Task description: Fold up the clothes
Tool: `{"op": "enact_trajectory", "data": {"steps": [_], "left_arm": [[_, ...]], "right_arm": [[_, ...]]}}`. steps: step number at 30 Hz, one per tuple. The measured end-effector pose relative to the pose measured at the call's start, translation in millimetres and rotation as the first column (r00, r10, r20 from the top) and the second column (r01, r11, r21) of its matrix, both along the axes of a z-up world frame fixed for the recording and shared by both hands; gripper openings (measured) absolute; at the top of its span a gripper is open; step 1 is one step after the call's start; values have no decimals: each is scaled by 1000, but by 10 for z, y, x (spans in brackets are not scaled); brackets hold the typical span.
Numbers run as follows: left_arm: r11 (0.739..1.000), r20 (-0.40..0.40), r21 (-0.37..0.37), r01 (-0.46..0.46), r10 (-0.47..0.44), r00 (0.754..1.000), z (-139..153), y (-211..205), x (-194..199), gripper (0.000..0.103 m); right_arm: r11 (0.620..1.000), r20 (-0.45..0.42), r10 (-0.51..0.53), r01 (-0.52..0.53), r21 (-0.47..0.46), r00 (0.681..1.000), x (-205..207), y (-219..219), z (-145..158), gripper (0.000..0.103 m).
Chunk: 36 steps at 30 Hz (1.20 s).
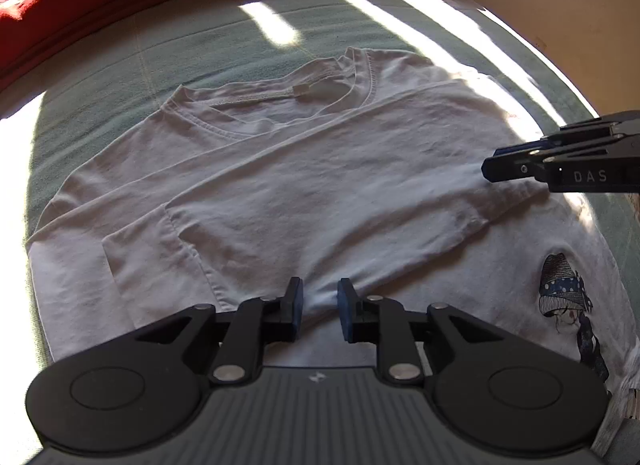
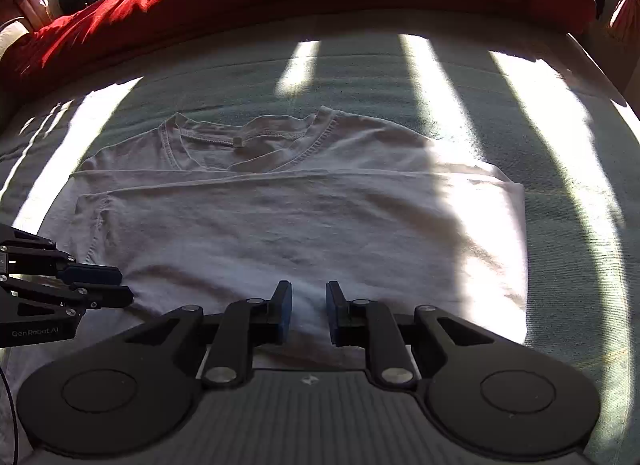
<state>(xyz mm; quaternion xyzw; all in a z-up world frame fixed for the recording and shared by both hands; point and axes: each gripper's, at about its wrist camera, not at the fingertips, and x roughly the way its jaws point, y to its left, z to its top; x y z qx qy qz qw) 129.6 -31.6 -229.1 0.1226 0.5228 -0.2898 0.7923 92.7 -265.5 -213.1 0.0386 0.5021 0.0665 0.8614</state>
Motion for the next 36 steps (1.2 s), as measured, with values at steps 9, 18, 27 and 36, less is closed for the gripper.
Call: {"op": "enact_trajectory", "data": {"steps": [9, 18, 27, 36], "left_arm": [[998, 24, -2, -68, 68, 997, 241, 235, 209, 32], [984, 25, 57, -170, 169, 985, 31, 364, 344, 42], [992, 20, 22, -120, 120, 993, 157, 156, 82, 40], [975, 13, 59, -215, 215, 977, 220, 343, -80, 40]], "right_arm": [[1000, -16, 21, -20, 24, 1000, 13, -25, 38, 21], [988, -33, 156, -155, 8, 987, 33, 397, -81, 27], [999, -22, 40, -41, -13, 999, -56, 31, 25, 27], [994, -73, -96, 92, -53, 993, -215, -445, -18, 32]]}}
